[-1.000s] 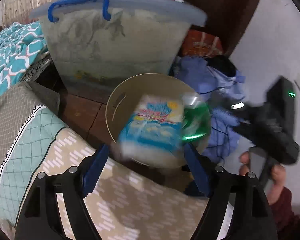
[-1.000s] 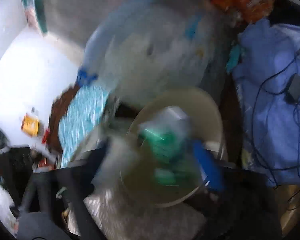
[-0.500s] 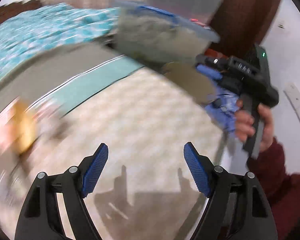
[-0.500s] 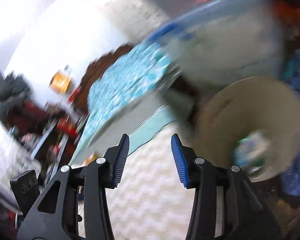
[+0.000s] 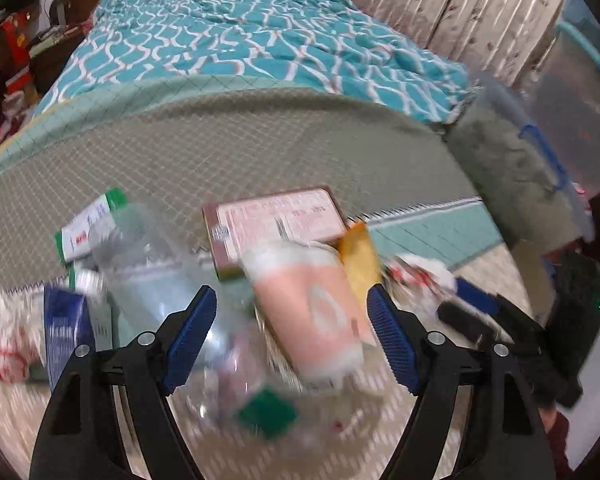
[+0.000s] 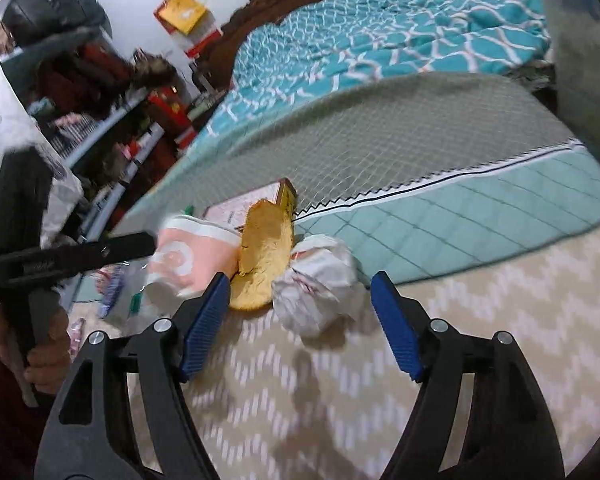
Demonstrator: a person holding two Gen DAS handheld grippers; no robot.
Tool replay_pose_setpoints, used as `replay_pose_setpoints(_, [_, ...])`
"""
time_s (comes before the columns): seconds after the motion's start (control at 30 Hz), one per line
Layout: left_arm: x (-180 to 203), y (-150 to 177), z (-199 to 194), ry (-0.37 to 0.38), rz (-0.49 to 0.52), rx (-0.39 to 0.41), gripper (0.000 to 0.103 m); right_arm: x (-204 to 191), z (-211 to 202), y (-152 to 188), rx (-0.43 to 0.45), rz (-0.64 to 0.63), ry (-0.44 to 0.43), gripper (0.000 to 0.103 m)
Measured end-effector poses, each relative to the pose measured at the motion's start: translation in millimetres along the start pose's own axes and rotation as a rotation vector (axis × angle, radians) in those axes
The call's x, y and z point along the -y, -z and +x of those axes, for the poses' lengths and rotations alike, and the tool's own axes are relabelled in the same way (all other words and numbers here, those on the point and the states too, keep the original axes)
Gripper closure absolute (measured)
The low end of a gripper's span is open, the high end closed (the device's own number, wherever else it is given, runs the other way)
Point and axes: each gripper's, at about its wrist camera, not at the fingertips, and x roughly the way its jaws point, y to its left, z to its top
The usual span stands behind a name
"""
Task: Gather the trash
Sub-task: 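Move both open tools back over the trash on the bed, then grasp the pink paper cup with the left tool while the right tool grasps the crumpled white tissue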
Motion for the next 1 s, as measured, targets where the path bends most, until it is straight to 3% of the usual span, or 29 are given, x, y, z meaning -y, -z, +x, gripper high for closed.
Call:
replay_pose_setpoints(0.03, [7.9,-3.8,8.7,0.002,0.03,-0.028,0.042,-0.8,6.5,-0.5,-0.02,-0.007,0.005,0.031])
replay_pose_setpoints(0.1, [17.3,-4.2,23.6,-0.043,0.053,-0.066,0.072,3.2,14.6,5.5,-0.055,-0.025,0.045,0.056])
replay_pose_setpoints(0.13, [19.6,-1.1,27.9,-0.08,0.061,-0.068,0.074,5.2,9.6,7.3,-0.044,-0.023,0.032,0.061])
replay_pose_setpoints(0.23, [18.3,14.7,12.9,-0.067,0.055,-0.029,0.091,13.2,-17.1,16.2,-0.012,-0.001,-0.012,0.066])
replay_pose_setpoints(0.27, [16.6,19.6,5.9,-0.053,0.041,-0.019,0.103,16.0,-29.4,22.7,0.008,-0.012,-0.003,0.066])
replay_pose_setpoints(0.37, [10.3,41.3,-23.6,0.004,-0.004,0.049,0.103,26.1,-61.4,40.2,0.038,-0.011,-0.002,0.066])
replay_pose_setpoints(0.5, [24.8,69.0,-42.0,0.093,0.004,0.054,0.103,40.8,-90.4,63.4,0.066,0.02,0.022,0.066])
replay_pose_setpoints(0.57, [39.0,72.7,-40.9,0.088,0.039,0.04,0.103,51.5,-100.1,72.6,0.078,0.046,0.036,0.066])
replay_pose_setpoints(0.63, [52.2,75.1,-33.9,0.019,0.084,0.038,0.102,60.6,-103.6,74.9,0.082,0.074,0.028,0.066])
replay_pose_setpoints(0.67, [57.0,72.8,-29.9,-0.023,0.096,0.043,0.1,64.9,-105.2,77.2,0.082,0.085,0.023,0.066])
replay_pose_setpoints(0.73, [66.6,62.9,-23.0,-0.08,0.136,0.057,0.063,71.5,-105.4,80.7,0.08,0.108,0.008,0.066])
replay_pose_setpoints(0.77, [72.1,55.7,-19.6,-0.12,0.159,0.074,0.021,74.3,-104.7,82.2,0.077,0.12,0.001,0.066])
replay_pose_setpoints(0.8, [74.4,49.6,-17.3,-0.143,0.174,0.093,0.008,76.4,-103.7,84.5,0.074,0.131,-0.003,0.066])
replay_pose_setpoints(0.87, [78.9,30.9,-6.1,-0.175,0.212,0.088,0.009,79.6,-102.2,85.4,0.075,0.145,-0.013,0.066])
replay_pose_setpoints(0.9, [72.4,19.1,0.1,-0.173,0.177,0.063,0.009,79.8,-103.5,85.7,0.083,0.146,-0.015,0.066])
replay_pose_setpoints(1.0, [35.6,-9.4,20.1,-0.03,-0.022,-0.062,0.013,84.5,-104.9,85.8,0.096,0.159,-0.026,0.065])
